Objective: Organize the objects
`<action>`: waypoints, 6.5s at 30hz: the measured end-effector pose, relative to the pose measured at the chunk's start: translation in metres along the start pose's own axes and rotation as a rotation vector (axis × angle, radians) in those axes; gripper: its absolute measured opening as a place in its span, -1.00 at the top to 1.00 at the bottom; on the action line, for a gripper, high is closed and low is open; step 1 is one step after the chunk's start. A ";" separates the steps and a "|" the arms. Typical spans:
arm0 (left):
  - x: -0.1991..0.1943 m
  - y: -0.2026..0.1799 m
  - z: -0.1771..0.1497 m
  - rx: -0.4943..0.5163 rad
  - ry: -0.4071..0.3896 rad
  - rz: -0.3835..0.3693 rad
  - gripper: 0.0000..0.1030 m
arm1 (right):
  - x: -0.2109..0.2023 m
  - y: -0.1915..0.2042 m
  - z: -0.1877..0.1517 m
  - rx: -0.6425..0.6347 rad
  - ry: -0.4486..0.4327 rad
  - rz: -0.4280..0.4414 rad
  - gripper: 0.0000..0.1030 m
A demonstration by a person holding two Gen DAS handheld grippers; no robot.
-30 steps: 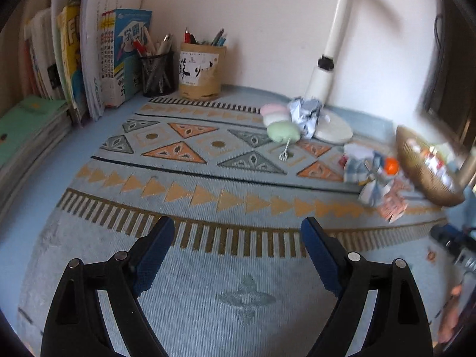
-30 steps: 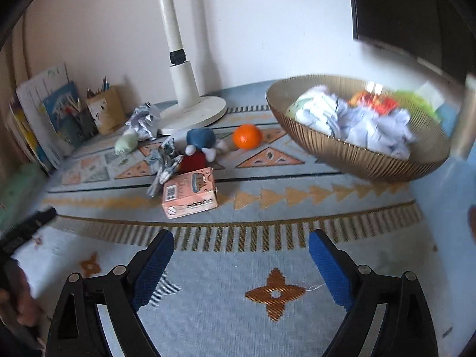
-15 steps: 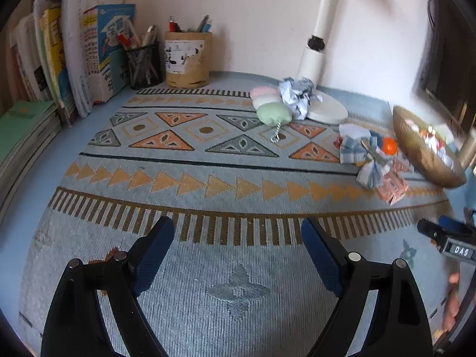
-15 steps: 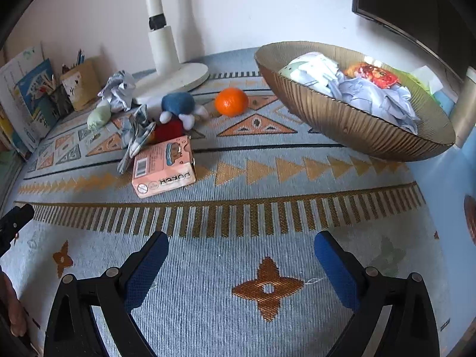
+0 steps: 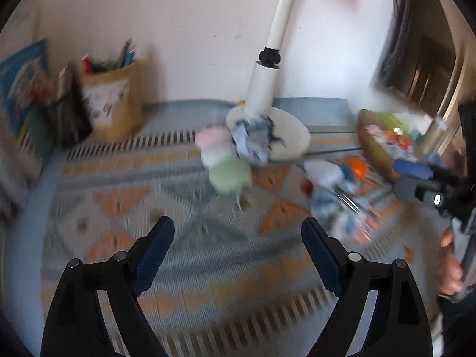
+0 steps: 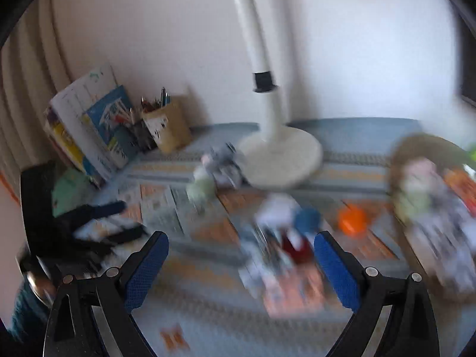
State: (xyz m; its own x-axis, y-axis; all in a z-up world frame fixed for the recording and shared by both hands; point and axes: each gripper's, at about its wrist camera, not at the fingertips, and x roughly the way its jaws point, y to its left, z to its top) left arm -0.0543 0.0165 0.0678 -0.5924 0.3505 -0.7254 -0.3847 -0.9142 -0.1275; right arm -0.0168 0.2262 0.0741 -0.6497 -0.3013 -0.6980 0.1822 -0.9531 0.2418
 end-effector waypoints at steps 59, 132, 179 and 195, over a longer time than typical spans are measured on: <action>-0.069 -0.017 -0.146 -0.129 0.026 0.245 0.04 | -0.061 0.077 -0.170 -0.454 -0.007 -0.313 -0.75; -0.043 -0.130 0.029 -0.123 -0.196 -0.086 -0.70 | -0.193 -0.172 -0.066 0.329 -0.304 -0.246 -0.73; 0.082 -0.120 -0.016 -0.143 0.117 -0.080 -0.64 | -0.024 -0.101 -0.109 0.232 0.071 -0.356 -0.69; 0.032 -0.044 -0.050 -0.233 0.091 -0.119 0.58 | 0.030 -0.050 -0.073 0.137 0.084 -0.361 0.20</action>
State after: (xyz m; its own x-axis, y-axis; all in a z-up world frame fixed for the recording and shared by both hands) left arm -0.0206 0.0576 0.0160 -0.4824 0.4483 -0.7526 -0.2683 -0.8935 -0.3602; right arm 0.0082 0.2625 -0.0085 -0.5900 0.0458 -0.8061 -0.1509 -0.9871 0.0544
